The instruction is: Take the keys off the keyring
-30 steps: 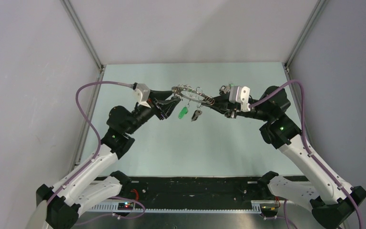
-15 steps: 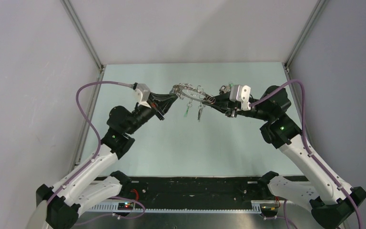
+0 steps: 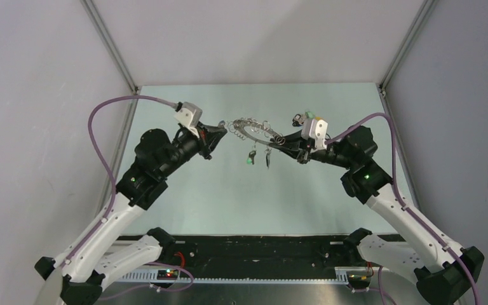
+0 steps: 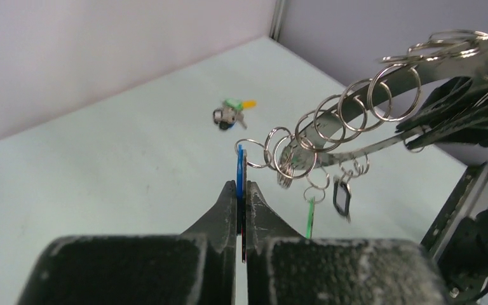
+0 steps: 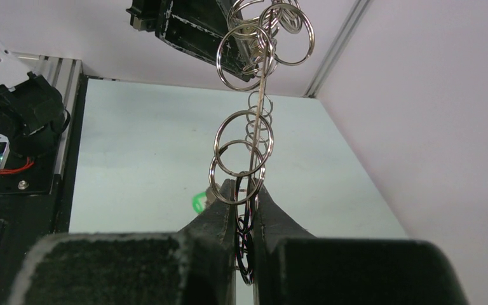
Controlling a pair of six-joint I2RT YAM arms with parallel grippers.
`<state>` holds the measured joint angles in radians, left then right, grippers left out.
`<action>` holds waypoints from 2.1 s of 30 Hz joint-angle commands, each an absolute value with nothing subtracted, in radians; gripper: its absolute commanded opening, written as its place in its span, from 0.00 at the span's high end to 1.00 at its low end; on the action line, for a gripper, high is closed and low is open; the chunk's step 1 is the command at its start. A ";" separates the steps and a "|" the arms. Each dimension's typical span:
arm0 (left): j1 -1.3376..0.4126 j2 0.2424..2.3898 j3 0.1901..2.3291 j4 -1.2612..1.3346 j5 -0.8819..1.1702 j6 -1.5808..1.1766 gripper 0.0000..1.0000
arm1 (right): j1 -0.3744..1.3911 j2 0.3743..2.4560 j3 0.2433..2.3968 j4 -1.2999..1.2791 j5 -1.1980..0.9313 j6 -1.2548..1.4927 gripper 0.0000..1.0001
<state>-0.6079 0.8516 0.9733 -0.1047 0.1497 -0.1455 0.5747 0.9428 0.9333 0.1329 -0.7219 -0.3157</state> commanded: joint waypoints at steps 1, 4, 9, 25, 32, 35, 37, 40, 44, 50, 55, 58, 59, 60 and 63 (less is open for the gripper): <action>-0.600 0.823 1.049 -0.208 0.036 -0.042 1.00 | 0.570 0.914 0.874 0.232 -0.709 -0.248 1.00; -0.603 0.827 1.085 -0.232 0.039 -0.007 1.00 | 0.572 0.918 0.845 0.243 -0.727 -0.234 0.75; -0.613 0.863 1.150 -0.293 0.079 0.052 1.00 | 0.572 0.926 0.832 0.231 -0.755 -0.216 0.73; -0.707 0.865 1.152 -0.342 0.107 0.193 1.00 | 0.606 0.945 0.825 0.393 -0.797 -0.166 0.51; -0.721 0.868 1.103 -0.332 0.159 0.222 1.00 | 0.667 1.014 0.833 0.481 -0.803 -0.194 0.52; -0.726 0.875 1.089 -0.325 0.159 0.218 1.00 | 0.691 1.049 0.844 0.492 -0.803 -0.200 0.54; -0.729 0.880 1.075 -0.318 0.165 0.218 1.00 | 0.712 1.072 0.850 0.494 -0.794 -0.219 0.55; -0.732 0.882 1.054 -0.304 0.179 0.217 1.00 | 0.732 1.109 0.863 0.506 -0.776 -0.251 0.56; -0.734 0.880 1.036 -0.293 0.211 0.212 1.00 | 0.736 1.164 0.891 0.514 -0.763 -0.274 0.58; -0.734 0.871 1.032 -0.289 0.210 0.200 1.00 | 0.741 1.217 0.913 0.524 -0.767 -0.279 0.61; -0.734 0.873 1.020 -0.286 0.295 0.214 1.00 | 0.743 1.229 0.914 0.529 -0.736 -0.291 0.61; -0.735 0.868 1.011 -0.287 0.313 0.233 1.00 | 0.742 1.213 0.914 0.512 -0.737 -0.299 0.61; -0.734 0.868 1.008 -0.287 0.315 0.239 1.00 | 0.742 1.209 0.914 0.508 -0.738 -0.302 0.61; -0.734 0.865 1.006 -0.287 0.316 0.242 1.00 | 0.742 1.199 0.914 0.497 -0.738 -0.305 0.61; -0.735 0.860 0.999 -0.286 0.324 0.256 1.00 | 0.741 1.182 0.914 0.483 -0.733 -0.311 0.61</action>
